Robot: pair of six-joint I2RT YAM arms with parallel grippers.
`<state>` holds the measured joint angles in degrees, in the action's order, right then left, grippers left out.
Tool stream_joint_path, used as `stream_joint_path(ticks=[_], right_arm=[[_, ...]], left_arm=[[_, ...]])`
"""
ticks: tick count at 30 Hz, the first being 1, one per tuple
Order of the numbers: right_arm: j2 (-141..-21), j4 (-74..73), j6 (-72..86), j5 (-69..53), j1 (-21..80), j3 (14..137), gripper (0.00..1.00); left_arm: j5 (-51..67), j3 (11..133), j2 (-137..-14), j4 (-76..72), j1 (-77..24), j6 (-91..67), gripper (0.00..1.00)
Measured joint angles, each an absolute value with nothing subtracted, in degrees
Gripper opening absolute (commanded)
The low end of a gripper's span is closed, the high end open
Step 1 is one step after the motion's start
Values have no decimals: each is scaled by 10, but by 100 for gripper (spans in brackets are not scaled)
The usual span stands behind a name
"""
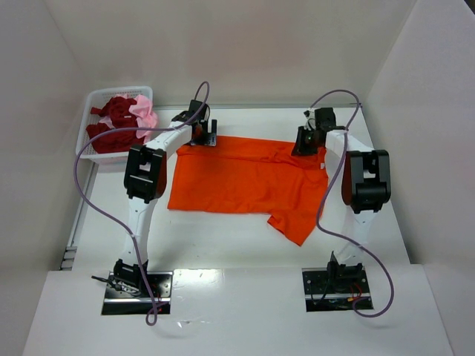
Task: Fold and stack the t-shirts
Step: Fold the flattened tshirt in 1/3 of the way
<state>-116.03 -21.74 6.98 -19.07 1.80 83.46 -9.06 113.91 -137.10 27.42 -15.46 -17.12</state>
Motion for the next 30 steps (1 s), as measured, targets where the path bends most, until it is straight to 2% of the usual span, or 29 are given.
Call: stream_joint_path(ticks=[8, 9, 12, 15, 17, 19, 20, 24, 27, 30], right_arm=[[-1043, -237, 64, -218, 20, 722, 24], [-1030, -238, 63, -220, 20, 708, 28], [-992, -245, 67, -220, 20, 666, 32], [-959, -258, 73, -218, 20, 641, 43], [-945, -266, 77, -216, 20, 640, 65], [-937, -270, 79, -210, 20, 643, 78], [-936, -274, 79, -204, 20, 647, 81], [-936, -276, 83, -178, 20, 671, 84], [-944, -259, 104, -171, 20, 701, 77], [-976, -229, 130, -169, 23, 739, 75]], left_arm=[[-91, 1137, -1371, 272, -155, -171, 99], [-91, 1136, -1371, 271, -155, -171, 99], [-91, 1133, -1369, 268, -155, -171, 99], [-91, 1131, -1368, 266, -155, -170, 99], [-91, 1129, -1367, 264, -155, -170, 99], [-91, 1128, -1367, 264, -155, -169, 99], [-91, 1128, -1367, 264, -155, -169, 99], [-91, 1123, -1365, 259, -155, -169, 99], [-91, 1122, -1364, 258, -155, -169, 99], [-91, 1121, -1364, 257, -155, -169, 99]])
